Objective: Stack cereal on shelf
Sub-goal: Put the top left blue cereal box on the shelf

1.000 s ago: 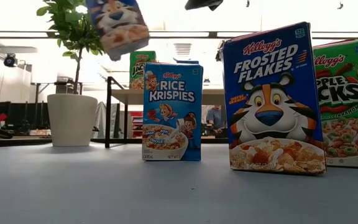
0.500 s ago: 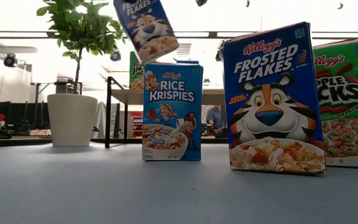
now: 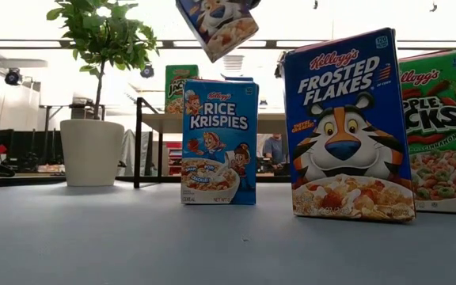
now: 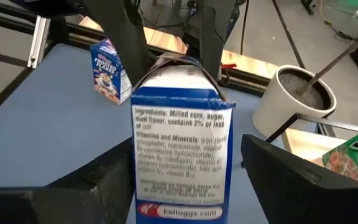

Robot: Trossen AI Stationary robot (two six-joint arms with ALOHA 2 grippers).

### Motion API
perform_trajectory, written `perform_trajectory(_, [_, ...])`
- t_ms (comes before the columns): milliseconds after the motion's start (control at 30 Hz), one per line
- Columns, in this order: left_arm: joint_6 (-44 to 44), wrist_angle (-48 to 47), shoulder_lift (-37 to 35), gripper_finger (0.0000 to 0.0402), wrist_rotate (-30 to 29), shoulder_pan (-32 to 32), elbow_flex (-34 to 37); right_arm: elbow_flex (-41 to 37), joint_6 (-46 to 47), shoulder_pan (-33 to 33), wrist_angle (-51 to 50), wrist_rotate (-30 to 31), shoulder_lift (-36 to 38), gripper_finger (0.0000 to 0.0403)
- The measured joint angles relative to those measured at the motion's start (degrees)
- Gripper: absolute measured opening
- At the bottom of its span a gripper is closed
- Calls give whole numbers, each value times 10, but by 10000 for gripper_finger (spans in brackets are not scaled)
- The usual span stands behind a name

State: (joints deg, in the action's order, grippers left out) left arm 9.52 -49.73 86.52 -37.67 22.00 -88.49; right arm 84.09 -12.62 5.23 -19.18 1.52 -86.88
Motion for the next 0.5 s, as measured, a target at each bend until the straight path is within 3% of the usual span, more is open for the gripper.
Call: perform_trajectory(500, [-14, 0, 0, 136, 0, -2, 0, 0, -9, -2, -13, -1, 0, 152])
